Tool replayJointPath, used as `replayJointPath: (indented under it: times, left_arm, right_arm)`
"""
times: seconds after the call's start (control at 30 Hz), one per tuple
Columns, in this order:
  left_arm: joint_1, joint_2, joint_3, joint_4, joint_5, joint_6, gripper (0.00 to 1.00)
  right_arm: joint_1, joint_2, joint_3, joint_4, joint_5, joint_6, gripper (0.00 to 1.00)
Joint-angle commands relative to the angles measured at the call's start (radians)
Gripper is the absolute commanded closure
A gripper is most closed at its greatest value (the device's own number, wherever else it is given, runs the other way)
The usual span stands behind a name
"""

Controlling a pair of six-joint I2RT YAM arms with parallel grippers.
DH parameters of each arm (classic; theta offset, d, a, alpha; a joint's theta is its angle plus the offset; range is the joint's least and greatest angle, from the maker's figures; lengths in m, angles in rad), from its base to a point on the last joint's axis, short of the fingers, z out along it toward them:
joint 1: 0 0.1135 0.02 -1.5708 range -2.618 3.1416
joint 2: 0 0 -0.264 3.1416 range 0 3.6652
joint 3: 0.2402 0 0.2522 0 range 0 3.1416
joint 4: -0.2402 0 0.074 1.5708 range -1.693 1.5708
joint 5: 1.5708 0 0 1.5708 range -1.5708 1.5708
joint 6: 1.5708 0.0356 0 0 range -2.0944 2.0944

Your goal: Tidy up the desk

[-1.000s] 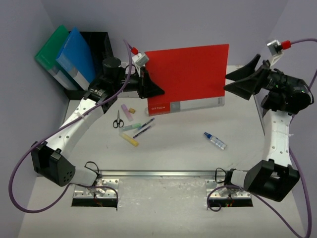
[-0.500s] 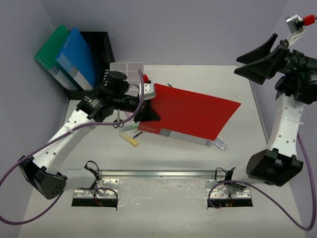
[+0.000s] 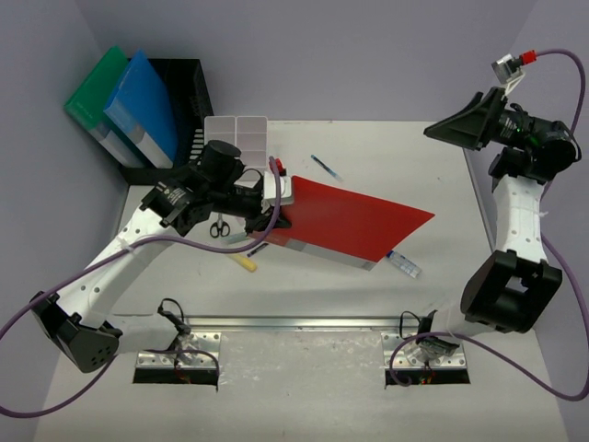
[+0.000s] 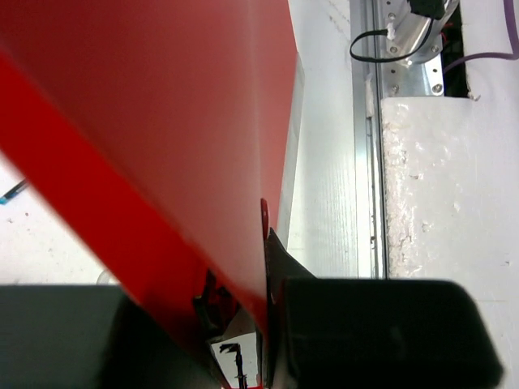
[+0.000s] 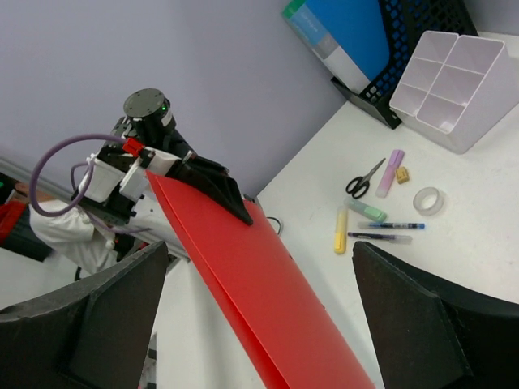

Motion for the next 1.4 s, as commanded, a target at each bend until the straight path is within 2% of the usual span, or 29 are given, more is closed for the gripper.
replayJointPath:
  times: [0.0,0.13,0.27,0.3,0.33,0.37,0.4,0.43,0.47,0.5,0.53,0.63,0.73,0.83,0.9,1.03,1.13,1.27,1.37]
  left_arm:
    - [-0.013,0.02,0.037,0.027,-0.005,0.053,1.0]
    - [-0.028,0.035,0.048,0.029,-0.022,0.041,1.0]
    - [-0.05,0.065,0.075,0.036,-0.049,-0.006,1.0]
    - [-0.051,0.071,0.082,0.037,-0.049,-0.015,1.0]
    - [-0.052,0.078,0.095,0.037,-0.049,-0.032,1.0]
    - [-0.052,0.08,0.099,0.034,-0.05,-0.034,1.0]
    - [-0.052,0.08,0.102,0.03,-0.052,-0.036,1.0]
    - [-0.052,0.079,0.103,0.021,-0.056,-0.032,1.0]
    - [-0.052,0.078,0.102,0.02,-0.056,-0.027,1.0]
    - [-0.052,0.075,0.097,0.012,-0.06,-0.018,1.0]
    - [-0.052,0.069,0.096,0.009,-0.062,-0.018,1.0]
    - [-0.054,0.05,0.066,0.01,-0.064,0.011,1.0]
    - [-0.055,0.039,0.046,0.015,-0.08,0.032,1.0]
    - [-0.057,0.044,0.039,0.006,-0.091,0.063,1.0]
    - [-0.057,0.054,0.043,-0.005,-0.096,0.088,1.0]
    - [-0.062,0.075,0.065,-0.033,-0.103,0.124,1.0]
    - [-0.069,0.086,0.073,-0.037,-0.123,0.146,1.0]
    - [-0.08,0.108,0.083,-0.038,-0.14,0.161,1.0]
    - [-0.086,0.124,0.085,-0.046,-0.149,0.177,1.0]
  right_arm:
    - [0.002,-0.097,-0.031,0.194,-0.314,0.204,0.05]
    - [-0.001,-0.137,-0.021,0.009,-0.26,0.092,0.02]
    - [-0.002,-0.148,-0.026,-0.14,-0.078,0.009,0.01]
    - [-0.002,-0.157,-0.004,-0.339,-0.04,-0.166,0.01]
    - [-0.002,-0.174,0.062,-0.748,0.052,-0.495,0.01]
    - [0.003,-0.159,0.186,-1.248,0.145,-0.885,0.01]
    - [0.045,-0.084,0.362,-1.907,0.277,-1.387,0.01]
    - [0.139,-0.046,0.55,-2.049,0.436,-1.528,0.01]
    - [0.144,-0.016,0.593,-2.125,0.44,-1.642,0.01]
    - [0.207,0.012,0.603,-2.2,0.482,-1.773,0.01]
    - [0.22,0.012,0.602,-2.202,0.48,-1.779,0.01]
    - [0.236,0.017,0.53,-2.296,0.395,-2.175,0.01]
    - [0.25,0.053,0.613,-2.565,0.366,-2.526,0.03]
    - [0.296,0.053,0.653,-2.704,0.412,-2.726,0.07]
    - [0.377,0.009,0.637,-2.743,0.512,-2.837,0.03]
    - [0.486,-0.138,0.447,-2.648,0.597,-2.891,0.01]
    - [0.568,-0.198,0.387,-2.611,0.627,-2.895,0.01]
    - [0.714,-0.126,0.455,-2.709,0.767,-2.857,0.01]
    - [0.744,-0.043,0.523,-2.766,0.805,-2.845,0.01]
